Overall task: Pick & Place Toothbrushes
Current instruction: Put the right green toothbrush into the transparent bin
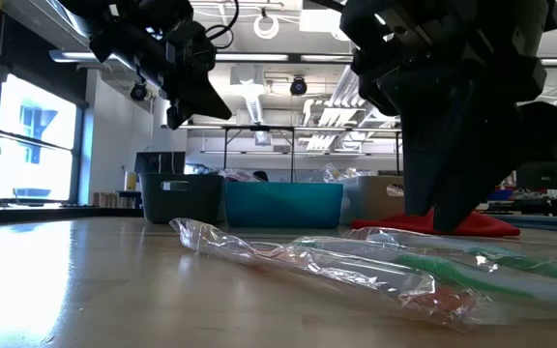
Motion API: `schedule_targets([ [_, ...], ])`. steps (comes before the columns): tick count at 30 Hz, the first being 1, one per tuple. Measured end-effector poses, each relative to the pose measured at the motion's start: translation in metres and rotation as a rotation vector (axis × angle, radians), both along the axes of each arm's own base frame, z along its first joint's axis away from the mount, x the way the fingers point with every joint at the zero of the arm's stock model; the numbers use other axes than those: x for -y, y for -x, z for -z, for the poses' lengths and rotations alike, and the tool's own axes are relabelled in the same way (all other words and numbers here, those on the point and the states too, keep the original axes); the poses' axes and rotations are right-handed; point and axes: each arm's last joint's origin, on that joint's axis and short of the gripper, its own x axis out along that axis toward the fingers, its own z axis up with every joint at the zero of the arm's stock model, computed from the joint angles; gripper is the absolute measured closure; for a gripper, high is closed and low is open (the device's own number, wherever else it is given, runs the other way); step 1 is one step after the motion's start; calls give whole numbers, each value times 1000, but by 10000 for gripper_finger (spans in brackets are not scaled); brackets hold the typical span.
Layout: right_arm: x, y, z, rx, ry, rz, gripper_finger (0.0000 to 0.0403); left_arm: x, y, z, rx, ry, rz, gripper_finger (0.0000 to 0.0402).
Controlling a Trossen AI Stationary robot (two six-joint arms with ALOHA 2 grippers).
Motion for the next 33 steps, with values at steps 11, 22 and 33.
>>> schedule_targets([
  [11,-11,0,30,-42,-36,-46,268,-1,1,1,-14,-18,-38,402],
  [22,-11,5,25,-20,45,-16,340,-1,1,2,-26,-15,-39,402],
  [33,-7,6,15,27,93,-25,395,-1,1,2,-28,-15,-39,401],
])
